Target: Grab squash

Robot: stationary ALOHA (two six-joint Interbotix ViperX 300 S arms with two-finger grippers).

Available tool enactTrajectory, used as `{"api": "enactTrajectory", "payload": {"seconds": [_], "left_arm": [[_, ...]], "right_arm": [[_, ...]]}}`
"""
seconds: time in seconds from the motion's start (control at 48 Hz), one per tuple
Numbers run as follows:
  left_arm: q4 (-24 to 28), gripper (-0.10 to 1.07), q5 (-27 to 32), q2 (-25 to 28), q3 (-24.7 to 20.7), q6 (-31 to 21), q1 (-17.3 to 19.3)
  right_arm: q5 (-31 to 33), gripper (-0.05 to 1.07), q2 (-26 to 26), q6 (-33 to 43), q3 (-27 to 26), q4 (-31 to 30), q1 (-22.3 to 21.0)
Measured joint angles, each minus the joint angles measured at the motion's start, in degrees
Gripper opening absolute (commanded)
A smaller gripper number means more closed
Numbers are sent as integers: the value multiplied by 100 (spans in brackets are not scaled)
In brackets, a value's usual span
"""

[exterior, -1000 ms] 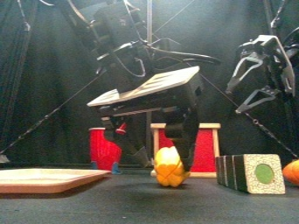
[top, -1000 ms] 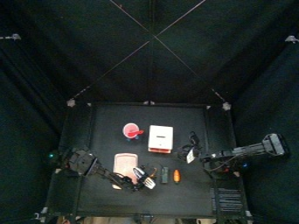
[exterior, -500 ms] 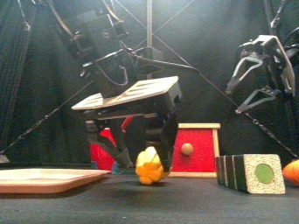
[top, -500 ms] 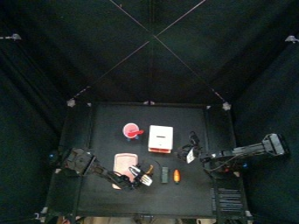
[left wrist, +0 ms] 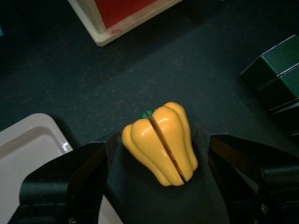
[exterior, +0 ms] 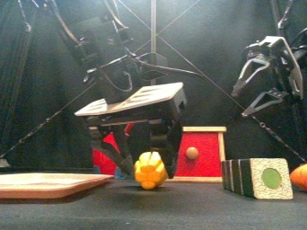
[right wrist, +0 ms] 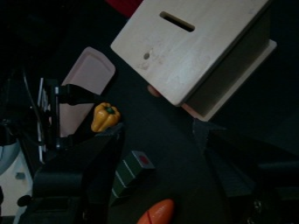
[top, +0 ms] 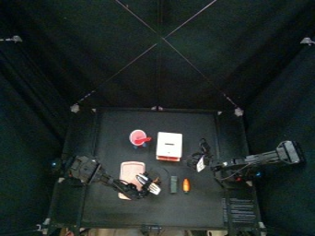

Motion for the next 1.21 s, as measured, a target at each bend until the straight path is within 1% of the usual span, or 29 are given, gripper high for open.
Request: {"api": "enactTrajectory", "payload": {"seconds": [0.167,0.354,0.479,0.667,0.938,1.208], "left_arm": [[-62,96,-105,9,35,-44,26],[-141,84,-149,9,44,-44,44],[-158,78,-149,9,44,-44,53],[-158,78,-132,-70,114,0,53],[0,78,-26,-633,439,-18,-18],[9,78,-18,-721,580,-18,-35]], "right_arm": [[0,95,0,0,0,0,0],[0,95,9,0,0,9,0],[0,95,9,0,9,0,0],[0,95,0,0,0,0,0],[0,95,0,0,0,-9,-9],[0,95,0,0,0,-9,-18]]}}
